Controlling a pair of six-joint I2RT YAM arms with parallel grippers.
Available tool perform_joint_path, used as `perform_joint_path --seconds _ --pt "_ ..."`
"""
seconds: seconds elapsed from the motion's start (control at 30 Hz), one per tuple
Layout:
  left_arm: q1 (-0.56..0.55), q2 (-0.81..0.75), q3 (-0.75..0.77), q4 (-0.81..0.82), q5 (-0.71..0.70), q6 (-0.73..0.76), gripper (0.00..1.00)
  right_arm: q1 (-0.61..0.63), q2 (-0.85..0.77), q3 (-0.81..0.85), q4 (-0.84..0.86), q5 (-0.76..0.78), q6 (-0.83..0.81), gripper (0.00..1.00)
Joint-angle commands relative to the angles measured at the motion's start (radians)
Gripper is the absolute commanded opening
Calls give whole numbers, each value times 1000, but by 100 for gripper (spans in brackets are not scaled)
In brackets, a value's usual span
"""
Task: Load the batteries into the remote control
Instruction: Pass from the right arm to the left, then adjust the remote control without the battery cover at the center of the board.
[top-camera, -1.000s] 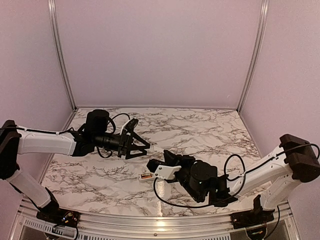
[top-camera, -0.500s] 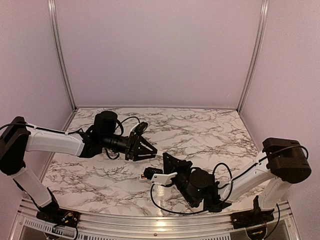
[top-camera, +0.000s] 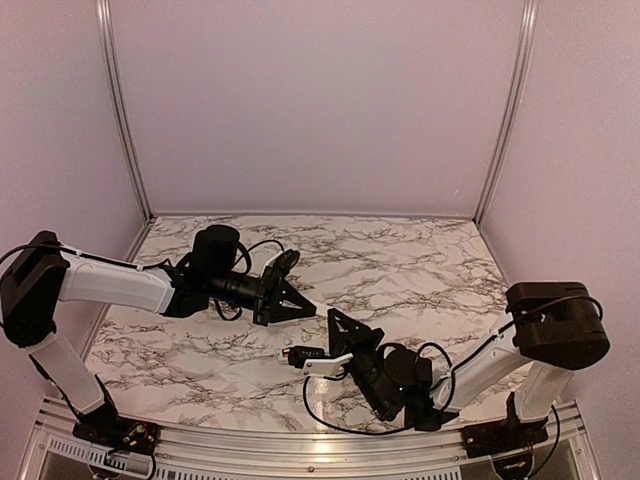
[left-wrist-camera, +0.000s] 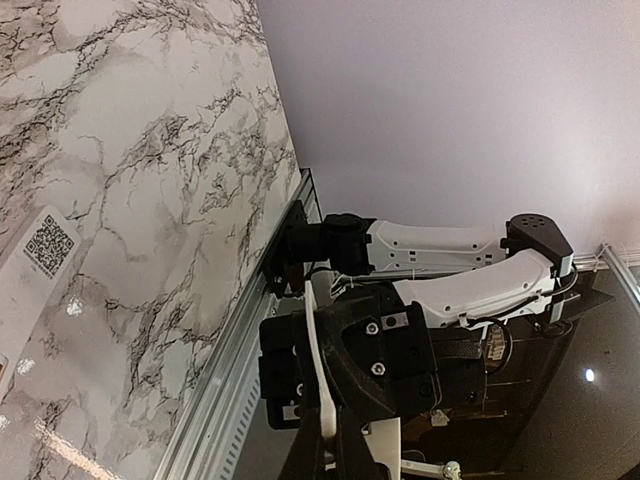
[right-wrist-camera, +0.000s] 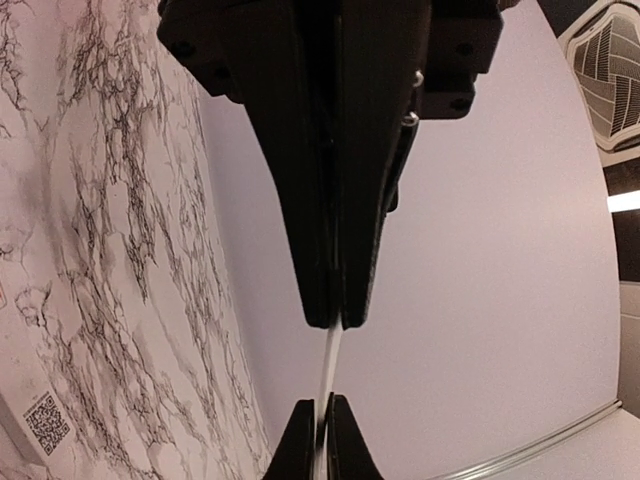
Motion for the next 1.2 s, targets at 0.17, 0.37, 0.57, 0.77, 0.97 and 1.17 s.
perform_joint_path --seconds 0.17,0.37,0.57,0.77,0.97,1.17 --pt "-2 8 25 109 17 -33 0 13 64 -23 388 21 -132 43" --pt "10 2 20 125 11 -37 0 13 50 -22 452 39 -119 66" --pt "49 -14 9 119 -14 -27 0 15 -101 -20 154 29 132 73" --pt "121 -25 10 107 -39 -5 0 15 -246 3 -262 -70 456 93" --pt "161 -52 -32 149 -39 21 0 -24 -351 81 -623 -190 791 95" --pt "181 -187 -161 148 -94 116 0 -198 -547 136 -931 -571 1185 90"
